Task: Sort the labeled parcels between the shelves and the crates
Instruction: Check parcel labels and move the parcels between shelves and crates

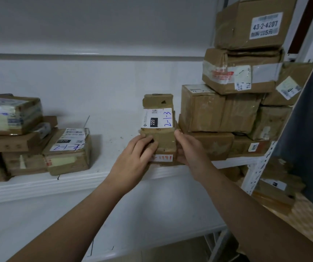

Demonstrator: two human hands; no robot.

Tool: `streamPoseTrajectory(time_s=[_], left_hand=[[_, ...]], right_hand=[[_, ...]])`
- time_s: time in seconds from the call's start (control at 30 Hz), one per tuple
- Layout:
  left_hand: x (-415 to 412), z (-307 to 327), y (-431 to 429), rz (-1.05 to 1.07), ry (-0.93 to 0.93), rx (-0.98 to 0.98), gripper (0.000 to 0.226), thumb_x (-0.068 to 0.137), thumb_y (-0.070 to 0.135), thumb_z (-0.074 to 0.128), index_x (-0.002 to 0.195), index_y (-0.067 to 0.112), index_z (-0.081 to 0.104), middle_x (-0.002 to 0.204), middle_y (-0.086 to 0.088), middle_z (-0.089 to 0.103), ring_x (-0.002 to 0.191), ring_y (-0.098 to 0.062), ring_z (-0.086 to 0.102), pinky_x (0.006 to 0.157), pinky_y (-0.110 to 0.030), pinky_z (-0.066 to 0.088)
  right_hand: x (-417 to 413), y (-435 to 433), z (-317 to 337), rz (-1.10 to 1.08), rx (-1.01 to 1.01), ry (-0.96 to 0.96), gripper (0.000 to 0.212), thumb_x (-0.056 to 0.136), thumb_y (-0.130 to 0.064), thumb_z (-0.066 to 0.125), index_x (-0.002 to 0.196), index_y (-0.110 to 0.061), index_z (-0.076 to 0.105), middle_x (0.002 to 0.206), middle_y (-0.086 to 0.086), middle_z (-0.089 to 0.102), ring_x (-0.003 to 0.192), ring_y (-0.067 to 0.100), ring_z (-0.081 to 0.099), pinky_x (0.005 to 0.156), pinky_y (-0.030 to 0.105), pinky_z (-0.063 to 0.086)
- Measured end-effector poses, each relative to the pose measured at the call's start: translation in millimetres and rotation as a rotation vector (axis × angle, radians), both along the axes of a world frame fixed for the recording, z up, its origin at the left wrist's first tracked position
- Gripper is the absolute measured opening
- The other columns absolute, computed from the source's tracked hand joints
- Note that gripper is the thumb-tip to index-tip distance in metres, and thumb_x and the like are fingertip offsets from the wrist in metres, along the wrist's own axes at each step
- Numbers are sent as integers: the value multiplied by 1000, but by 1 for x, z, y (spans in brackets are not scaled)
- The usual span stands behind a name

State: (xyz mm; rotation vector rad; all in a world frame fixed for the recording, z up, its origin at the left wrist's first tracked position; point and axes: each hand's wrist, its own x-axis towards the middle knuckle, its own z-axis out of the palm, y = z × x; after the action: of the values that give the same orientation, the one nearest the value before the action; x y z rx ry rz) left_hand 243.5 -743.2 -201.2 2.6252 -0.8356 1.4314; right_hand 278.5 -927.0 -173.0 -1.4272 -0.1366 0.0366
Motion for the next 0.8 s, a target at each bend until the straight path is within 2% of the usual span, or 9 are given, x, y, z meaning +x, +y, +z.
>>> streamPoseTrajectory(time_s=[0.13, 0.23, 0.3, 0.37, 0.43, 0.5, 0.6, 0.7, 0.8], left_hand=[[-18, -11, 39, -60, 66, -70, 52, 80, 3, 68, 125, 7, 42, 131, -18, 41, 123, -36, 41, 102, -43, 40], [-33, -10, 66, -59, 257, -212, 55, 79, 36, 72, 121, 12, 45, 134, -16, 37, 126, -27, 40, 105, -35, 39], [-40, -5, 73, -43, 333, -507, 53, 82, 45, 66, 118, 11, 47, 129, -11, 40, 117, -19, 43, 101, -27, 39], [-43, 2, 76, -8, 348, -1000, 50, 83, 38, 68, 117, 10, 43, 120, -12, 45, 106, -22, 51, 93, -33, 45], [-46, 12, 76, -125, 539, -1527, 46, 85, 33, 66, 118, 17, 38, 118, -10, 53, 99, -21, 59, 91, -42, 51], [-45, 15, 81, -283, 760, -1815, 41, 86, 37, 64, 119, 25, 42, 116, -6, 63, 99, -23, 65, 86, -47, 54], [-43, 21, 91, -342, 725, -1832, 34, 87, 36, 63, 117, 25, 51, 105, -2, 70, 92, -22, 68, 72, -42, 56], [-37, 27, 104, -314, 625, -1715, 22, 89, 32, 62, 108, 23, 55, 94, 2, 70, 78, -14, 69, 57, -32, 55], [-33, 34, 121, -313, 626, -1630, 29, 90, 30, 62, 118, 25, 57, 104, 4, 69, 91, -12, 68, 71, -31, 56]], right_hand=[[-1, 31, 5, 114, 25, -11, 19, 90, -28, 64, 101, -13, 68, 92, 2, 75, 82, 15, 72, 59, 26, 55], [-5, 60, 1, 153, 12, -67, 19, 88, -20, 67, 107, -21, 62, 81, -11, 74, 73, 5, 71, 52, 19, 52], [-8, 82, -2, 150, 58, -74, 36, 87, -14, 69, 117, -26, 53, 84, -8, 74, 76, 8, 71, 55, 21, 54], [-11, 102, -5, 138, 149, -62, 54, 84, -15, 71, 128, -33, 43, 101, 3, 71, 87, 18, 72, 66, 33, 59], [-15, 119, -9, 129, 197, -68, 75, 77, -25, 76, 136, -38, 32, 114, 10, 65, 98, 25, 69, 81, 45, 57], [-19, 133, -12, 138, 209, -83, 89, 68, -34, 80, 136, -48, 24, 115, 11, 64, 101, 26, 68, 83, 45, 57], [-21, 146, -12, 149, 253, -95, 99, 74, -26, 81, 142, -47, 12, 107, 9, 66, 94, 21, 70, 70, 32, 58], [-18, 143, -3, 8, 239, -119, 103, 76, -24, 80, 146, -44, 8, 117, 7, 56, 89, 8, 70, 72, 29, 58], [-10, 130, 11, -180, 278, -199, 92, 80, -27, 75, 145, -45, 13, 133, -1, 47, 96, -2, 65, 85, 32, 56]])
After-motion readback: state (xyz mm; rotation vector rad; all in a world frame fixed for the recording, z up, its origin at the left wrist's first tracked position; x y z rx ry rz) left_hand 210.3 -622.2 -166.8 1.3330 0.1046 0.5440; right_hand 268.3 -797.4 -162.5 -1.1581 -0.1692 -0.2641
